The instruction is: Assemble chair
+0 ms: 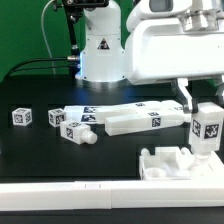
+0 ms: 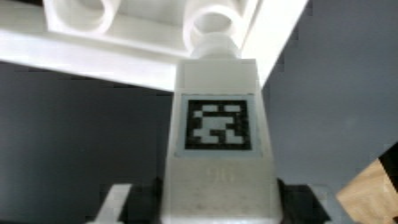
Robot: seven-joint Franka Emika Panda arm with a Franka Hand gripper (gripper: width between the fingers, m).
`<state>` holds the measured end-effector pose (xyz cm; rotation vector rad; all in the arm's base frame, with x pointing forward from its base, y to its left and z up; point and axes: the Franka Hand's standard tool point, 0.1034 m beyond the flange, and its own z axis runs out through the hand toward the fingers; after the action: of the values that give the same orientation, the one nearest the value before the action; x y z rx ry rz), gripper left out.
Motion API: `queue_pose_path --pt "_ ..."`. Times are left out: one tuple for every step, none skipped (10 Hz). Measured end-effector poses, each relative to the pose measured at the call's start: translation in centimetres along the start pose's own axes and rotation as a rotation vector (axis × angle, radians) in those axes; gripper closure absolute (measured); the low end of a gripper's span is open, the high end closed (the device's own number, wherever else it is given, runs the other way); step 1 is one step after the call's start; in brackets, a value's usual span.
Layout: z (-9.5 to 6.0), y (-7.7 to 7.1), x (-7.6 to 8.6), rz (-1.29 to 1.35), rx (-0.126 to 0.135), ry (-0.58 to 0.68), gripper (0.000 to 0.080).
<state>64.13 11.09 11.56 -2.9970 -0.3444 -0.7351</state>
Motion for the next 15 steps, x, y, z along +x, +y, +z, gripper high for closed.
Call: queue_pose_path --pt "0.3 -0.2 -0.2 -0.001 0.002 -0.004 0.0510" --pt "0.5 -0.1 -0.4 0.000 0.001 -0.008 0.0510" --pt "0.8 0.0 -0.6 0.000 0.000 -0.012 0.0510" --pt "0.9 0.1 -0.5 0.000 -0.001 -0.003 0.0510" --pt "1.3 0.1 -0.9 0.000 -0.001 -0.009 0.0510" --pt "1.5 0.2 -0.9 0.001 -0.002 -0.011 0.0510" --pt "1.7 0.2 -1.1 0.001 -0.002 -0.014 0.0510" --pt "2.1 0.3 -1.4 0.001 -0.002 -0.021 0.0510" --pt "2.3 0.2 -1.6 0.001 -0.001 -0.025 0.0510" --pt "2.3 0.1 -1.6 -0.001 -0.001 -0.023 0.0510" --pt "2.3 0.0 -1.6 -0.002 0.000 -0.024 0.0510" --pt "2.3 -0.1 -1.7 -0.003 0.001 -0.024 0.0510" --pt "2.3 -0.1 -1.6 -0.003 0.001 -0.024 0.0510" --pt "2.3 -0.1 -1.7 -0.003 0.001 -0.025 0.0510" --pt "2.4 -0.1 -1.9 0.002 0.006 -0.056 0.0323"
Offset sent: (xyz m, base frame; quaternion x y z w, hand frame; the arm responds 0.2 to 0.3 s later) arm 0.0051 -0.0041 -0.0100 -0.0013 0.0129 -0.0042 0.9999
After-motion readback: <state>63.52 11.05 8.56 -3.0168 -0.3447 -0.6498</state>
